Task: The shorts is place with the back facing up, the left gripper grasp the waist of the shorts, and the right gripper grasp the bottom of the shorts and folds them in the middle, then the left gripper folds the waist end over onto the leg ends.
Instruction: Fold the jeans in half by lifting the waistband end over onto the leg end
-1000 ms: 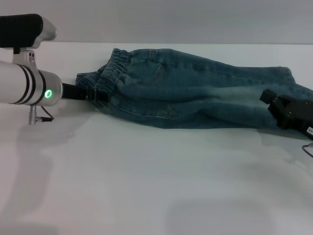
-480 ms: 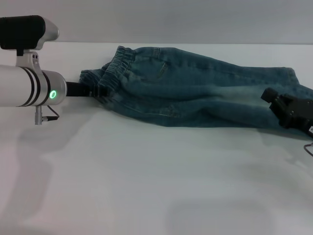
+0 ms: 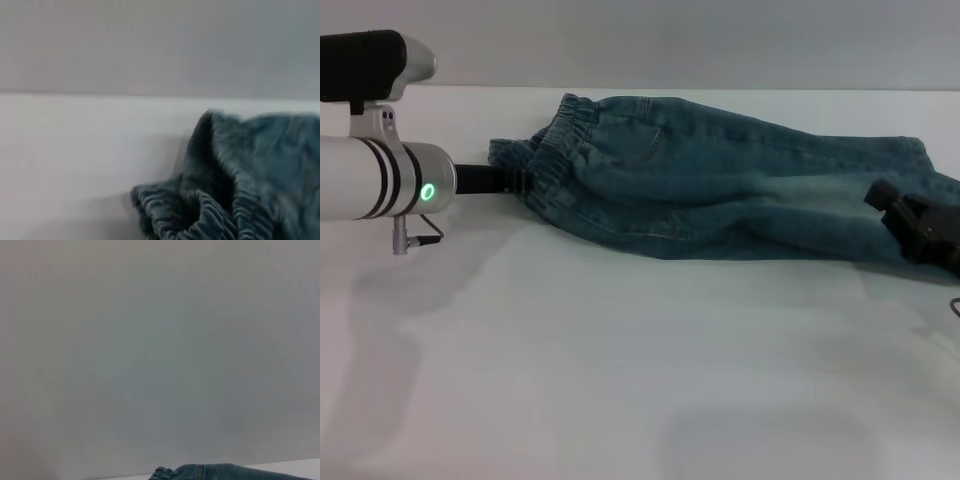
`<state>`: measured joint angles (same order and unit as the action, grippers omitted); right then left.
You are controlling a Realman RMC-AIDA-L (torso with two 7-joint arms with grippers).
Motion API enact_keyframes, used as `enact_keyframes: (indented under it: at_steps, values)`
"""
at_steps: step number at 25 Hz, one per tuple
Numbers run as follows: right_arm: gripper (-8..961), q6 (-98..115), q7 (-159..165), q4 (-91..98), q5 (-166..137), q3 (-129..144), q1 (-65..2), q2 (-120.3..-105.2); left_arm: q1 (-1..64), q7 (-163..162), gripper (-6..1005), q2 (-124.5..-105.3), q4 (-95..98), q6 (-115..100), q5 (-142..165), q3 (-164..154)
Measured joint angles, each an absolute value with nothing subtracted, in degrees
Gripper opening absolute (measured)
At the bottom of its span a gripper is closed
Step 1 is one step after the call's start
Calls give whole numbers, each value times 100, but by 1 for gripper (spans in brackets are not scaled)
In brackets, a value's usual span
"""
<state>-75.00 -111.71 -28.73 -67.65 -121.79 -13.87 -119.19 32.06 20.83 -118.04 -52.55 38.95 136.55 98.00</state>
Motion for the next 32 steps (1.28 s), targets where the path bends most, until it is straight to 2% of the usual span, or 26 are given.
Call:
enact_keyframes:
  at_steps: [7, 12, 32]
  values:
    - [-1, -7499, -11156, -2797, -6715, -12133, -1385, -11925, 2831, 2392, 112, -11792, -5948, 3925, 13081, 9791]
    - [-1, -7480, -11131, -2719, -6712, -12140, -1424, -11930, 2757, 2397, 68, -11791, -6201, 4096, 13042, 9790]
    - [-1, -6338, -11930, -1914, -6688, -12125, -2221, -11962, 1711, 2411, 66, -11791, -8633, 4721, 12554, 9406]
